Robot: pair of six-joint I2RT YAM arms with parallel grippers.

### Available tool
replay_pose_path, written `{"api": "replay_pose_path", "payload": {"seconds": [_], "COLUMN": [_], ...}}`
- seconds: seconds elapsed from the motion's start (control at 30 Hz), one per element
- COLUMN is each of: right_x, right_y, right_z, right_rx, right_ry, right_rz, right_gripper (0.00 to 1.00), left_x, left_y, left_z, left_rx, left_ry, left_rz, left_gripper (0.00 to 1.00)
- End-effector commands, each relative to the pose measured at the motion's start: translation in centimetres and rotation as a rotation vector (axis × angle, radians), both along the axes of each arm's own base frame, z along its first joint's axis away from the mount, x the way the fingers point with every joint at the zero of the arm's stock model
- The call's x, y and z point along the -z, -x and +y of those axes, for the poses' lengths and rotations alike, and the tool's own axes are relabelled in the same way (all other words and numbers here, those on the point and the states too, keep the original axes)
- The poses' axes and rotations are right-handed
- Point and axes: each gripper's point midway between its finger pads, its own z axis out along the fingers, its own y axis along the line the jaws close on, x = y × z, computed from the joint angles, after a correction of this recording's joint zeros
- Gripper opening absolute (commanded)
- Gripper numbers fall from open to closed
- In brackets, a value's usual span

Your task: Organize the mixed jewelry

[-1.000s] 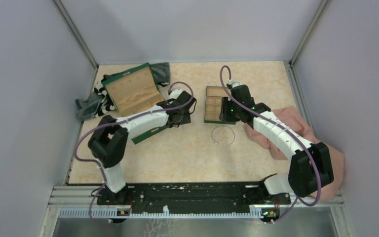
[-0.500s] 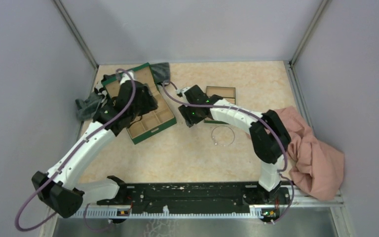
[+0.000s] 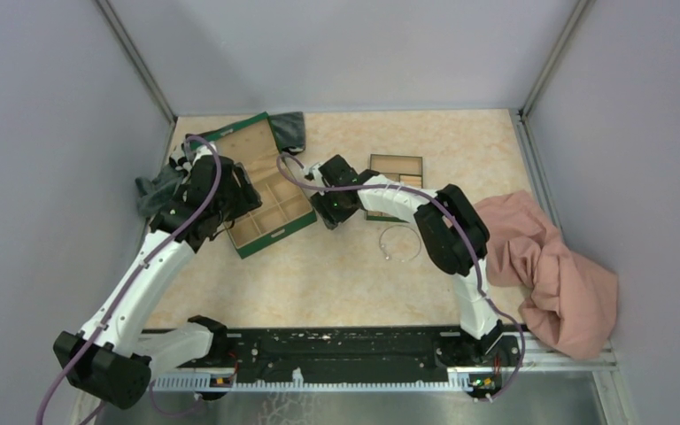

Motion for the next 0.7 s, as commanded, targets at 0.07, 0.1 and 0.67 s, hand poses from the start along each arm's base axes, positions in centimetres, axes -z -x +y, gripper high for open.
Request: {"api": "replay_pose_path", "payload": {"seconds": [0.07, 0.1, 0.67], "right_x": [-1.3, -1.0, 0.9], "right_y": [-1.3, -1.3, -1.7], "right_z": [2.9, 3.0, 3.4], "right_rx": [-0.029, -0.029, -0.017], "right_ry": [-0.094, -0.093, -0.073], "right_rz": [-0.064, -0.065, -0.075], "right_gripper": [0.52, 0.52, 0.34], "left_x": [0.2, 0.2, -0.5], "left_y": [0.6, 0.6, 0.8], "left_z": [2.1, 2.7, 6.9], "left_rx": [-0.027, -0.034, -0.126], "left_ry": [-0.035, -0.039, -0.011], "left_rz": [0.027, 0.030, 0.031], "left_gripper": [0.73, 0.73, 0.98]}}
